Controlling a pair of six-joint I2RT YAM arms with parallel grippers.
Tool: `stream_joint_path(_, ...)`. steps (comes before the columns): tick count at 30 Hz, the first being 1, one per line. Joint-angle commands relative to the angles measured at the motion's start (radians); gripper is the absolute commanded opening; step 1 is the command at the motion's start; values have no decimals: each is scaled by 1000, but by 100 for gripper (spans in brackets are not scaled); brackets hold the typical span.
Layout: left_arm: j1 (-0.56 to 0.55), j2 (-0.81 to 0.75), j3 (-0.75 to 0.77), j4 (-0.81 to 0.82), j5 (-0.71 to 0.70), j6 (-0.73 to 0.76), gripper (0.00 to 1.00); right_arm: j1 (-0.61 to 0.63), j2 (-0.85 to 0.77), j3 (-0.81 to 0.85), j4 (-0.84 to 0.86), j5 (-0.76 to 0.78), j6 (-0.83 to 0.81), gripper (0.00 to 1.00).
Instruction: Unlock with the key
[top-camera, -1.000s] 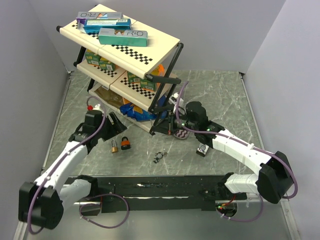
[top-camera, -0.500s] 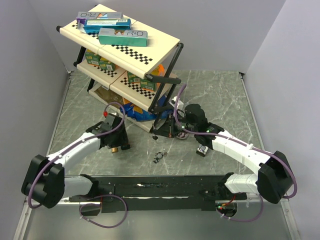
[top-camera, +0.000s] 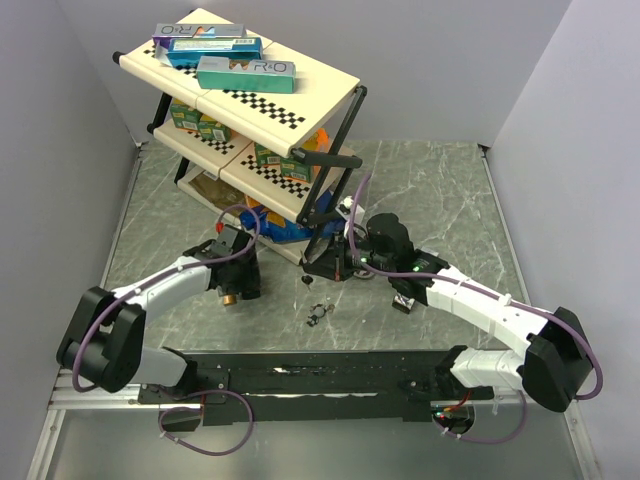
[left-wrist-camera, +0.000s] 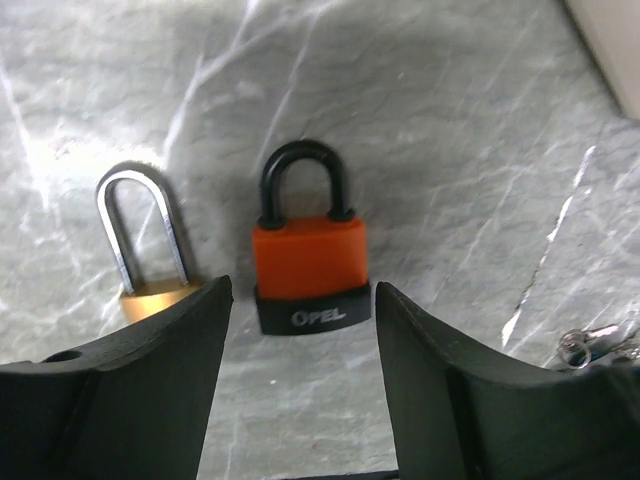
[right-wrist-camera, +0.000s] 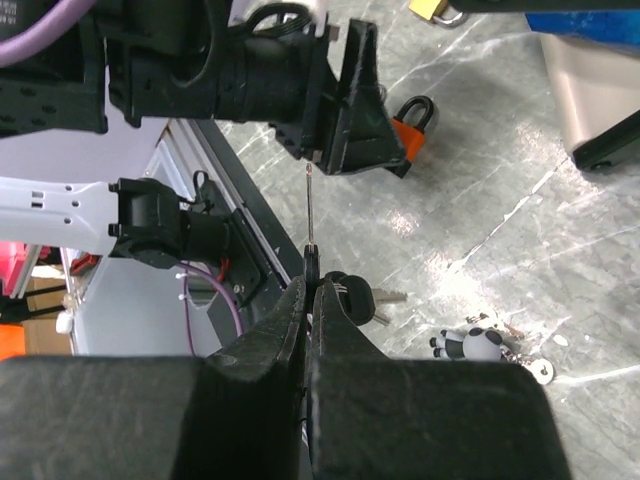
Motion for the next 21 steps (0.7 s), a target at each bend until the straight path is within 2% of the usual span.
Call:
stream_joint_path(1, -5, 39, 60, 34, 2, 26, 66, 15, -38, -5, 1, 17, -3, 0)
stream_joint_path(7, -14, 70, 54, 17, -15, 26, 67, 18, -33, 1, 1, 18, -11, 0)
stream_joint_path(21, -106, 184, 118, -70, -138, 36, 58, 18, -7, 21, -3, 6, -32, 0)
